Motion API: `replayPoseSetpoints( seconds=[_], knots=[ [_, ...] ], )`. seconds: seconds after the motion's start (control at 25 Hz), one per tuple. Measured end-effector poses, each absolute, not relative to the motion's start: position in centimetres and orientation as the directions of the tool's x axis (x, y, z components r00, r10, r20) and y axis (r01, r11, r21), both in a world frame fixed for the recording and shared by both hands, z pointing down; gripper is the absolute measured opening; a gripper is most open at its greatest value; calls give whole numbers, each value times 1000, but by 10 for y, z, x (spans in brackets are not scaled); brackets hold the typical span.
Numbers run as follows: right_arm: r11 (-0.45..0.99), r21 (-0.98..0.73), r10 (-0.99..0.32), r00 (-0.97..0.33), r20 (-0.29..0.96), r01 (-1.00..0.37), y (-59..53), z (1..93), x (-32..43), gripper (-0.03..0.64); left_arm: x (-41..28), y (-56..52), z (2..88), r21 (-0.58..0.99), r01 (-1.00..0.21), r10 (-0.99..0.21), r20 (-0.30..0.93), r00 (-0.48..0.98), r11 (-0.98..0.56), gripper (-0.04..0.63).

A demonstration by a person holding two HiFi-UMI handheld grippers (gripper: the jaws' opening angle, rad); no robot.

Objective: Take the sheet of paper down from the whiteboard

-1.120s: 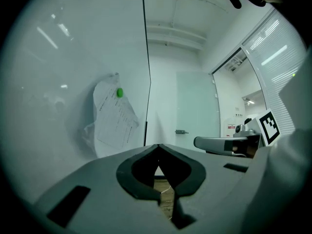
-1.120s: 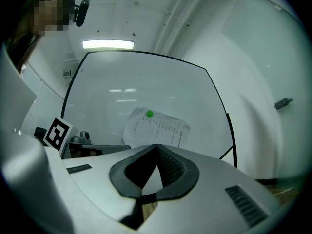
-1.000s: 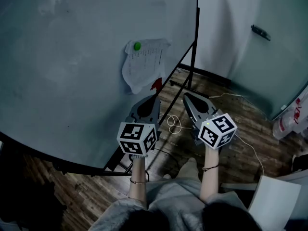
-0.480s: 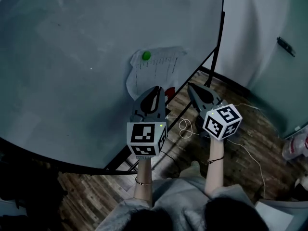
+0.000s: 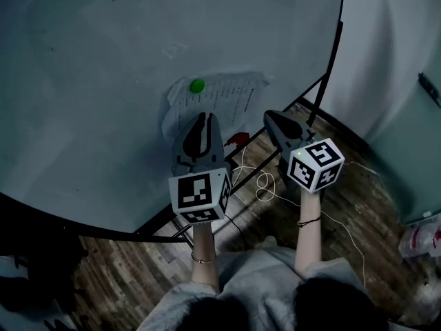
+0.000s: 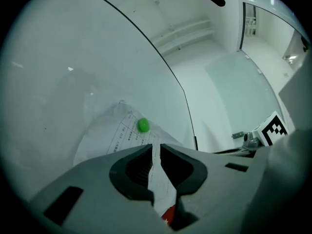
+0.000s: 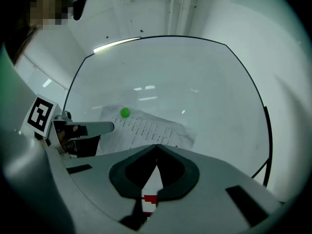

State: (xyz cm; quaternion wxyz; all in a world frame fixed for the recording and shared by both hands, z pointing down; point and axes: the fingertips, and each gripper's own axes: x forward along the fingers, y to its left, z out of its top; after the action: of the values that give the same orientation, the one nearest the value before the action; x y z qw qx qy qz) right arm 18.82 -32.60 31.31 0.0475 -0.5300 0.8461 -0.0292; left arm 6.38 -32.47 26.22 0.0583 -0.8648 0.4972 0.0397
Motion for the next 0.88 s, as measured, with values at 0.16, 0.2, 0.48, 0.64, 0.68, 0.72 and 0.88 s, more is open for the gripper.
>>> replayPoseSetpoints(
  seconds=[0.16,0.2,0.48,0.64,0.68,0.72,0.88],
  knots=[
    [453,-101,-891,-452,-35,-886,-338,316,196,2,60,-329,259,-45,-895,-885,-136,445,-444,52],
    [456,-99,-890,-456,-30,-884,-340,316,198,2,60,-330,257,-46,-901,-891,-140,433,-431,55],
    [468,-96,-883,-469,-11,-878,-359,315,213,18,64,-334,249,-100,-936,-924,-155,349,-337,102],
    [469,-101,-882,-471,-10,-877,-371,312,223,72,64,-337,238,-138,-951,-938,-177,298,-276,118],
    [468,-104,-883,-469,-10,-878,-373,312,225,78,64,-338,236,-149,-954,-941,-181,285,-260,118],
    [467,-109,-883,-469,-10,-877,-375,312,226,91,63,-339,234,-160,-957,-945,-183,271,-244,118],
    [469,-126,-882,-471,-13,-874,-384,314,232,128,64,-345,226,-199,-964,-957,-193,216,-178,120]
  ],
)
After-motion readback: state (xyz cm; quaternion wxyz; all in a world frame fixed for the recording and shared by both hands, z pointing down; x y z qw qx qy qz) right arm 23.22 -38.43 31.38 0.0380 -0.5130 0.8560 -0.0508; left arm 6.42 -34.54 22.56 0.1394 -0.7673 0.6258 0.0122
